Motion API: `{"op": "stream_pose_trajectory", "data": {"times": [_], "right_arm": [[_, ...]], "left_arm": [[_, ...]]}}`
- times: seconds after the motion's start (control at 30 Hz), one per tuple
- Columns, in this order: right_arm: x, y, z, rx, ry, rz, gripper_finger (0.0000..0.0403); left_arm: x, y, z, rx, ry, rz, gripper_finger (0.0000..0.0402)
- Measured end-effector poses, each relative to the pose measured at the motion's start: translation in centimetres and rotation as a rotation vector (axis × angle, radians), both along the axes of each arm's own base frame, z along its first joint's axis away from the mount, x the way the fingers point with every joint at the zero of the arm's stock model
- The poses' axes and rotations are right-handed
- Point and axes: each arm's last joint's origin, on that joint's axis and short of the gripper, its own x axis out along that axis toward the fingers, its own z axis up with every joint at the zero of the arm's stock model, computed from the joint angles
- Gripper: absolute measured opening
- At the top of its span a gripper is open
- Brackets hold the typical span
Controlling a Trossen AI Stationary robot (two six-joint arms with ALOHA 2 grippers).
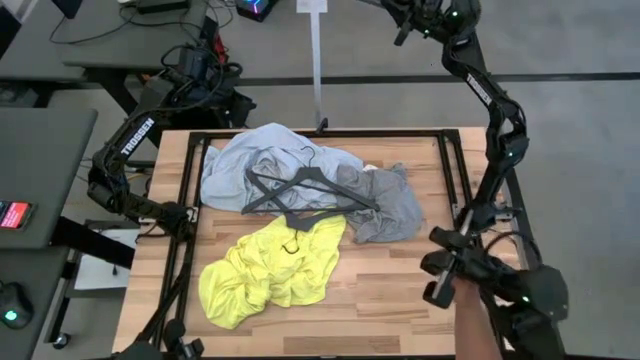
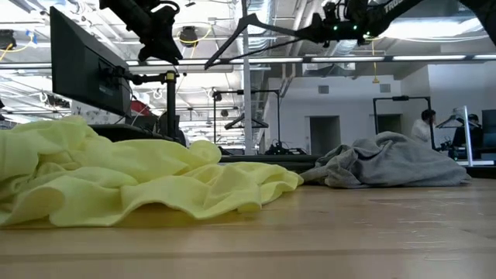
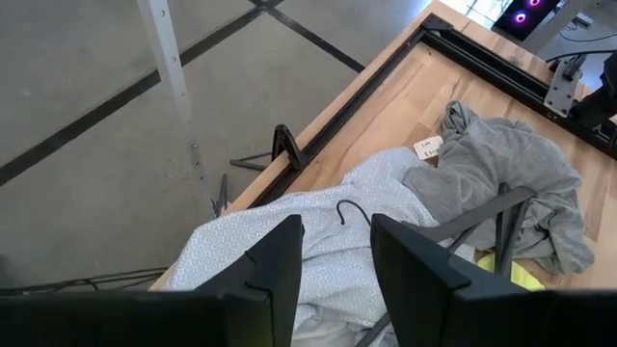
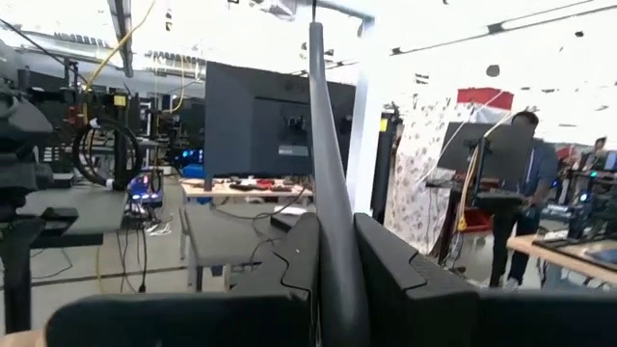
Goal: Hang clothes
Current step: Remove the hanger from the rack
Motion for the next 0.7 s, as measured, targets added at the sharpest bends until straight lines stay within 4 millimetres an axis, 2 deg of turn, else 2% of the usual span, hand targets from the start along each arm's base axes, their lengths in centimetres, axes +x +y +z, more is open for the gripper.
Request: {"op": "stream_pose_trajectory", "data": {"times": [0.23,0.4,0.57,0.7], "right_arm": [[-0.8,2.1,2.3,-0.052,-0.013,0.015,0.0029],[-1.4,3.7,3.3,-0.062,0.047,0.002,0.0029],[-1.5,4.9,3.5,-0.024,0.112,-0.003,0.0029],[-1.6,6.7,4.6,-0.057,0.129,0.004,0.0029]], "left_arm": [[0.1,0.1,0.1,0.013,-0.011,0.001,0.0109],[0.0,0.0,0.0,-0.001,-0.005,0.004,0.0109],[0.0,0.0,0.0,-0.005,-0.003,0.003,0.0109],[0.0,0.0,0.0,0.002,0.008,0.005,0.0109]]}}
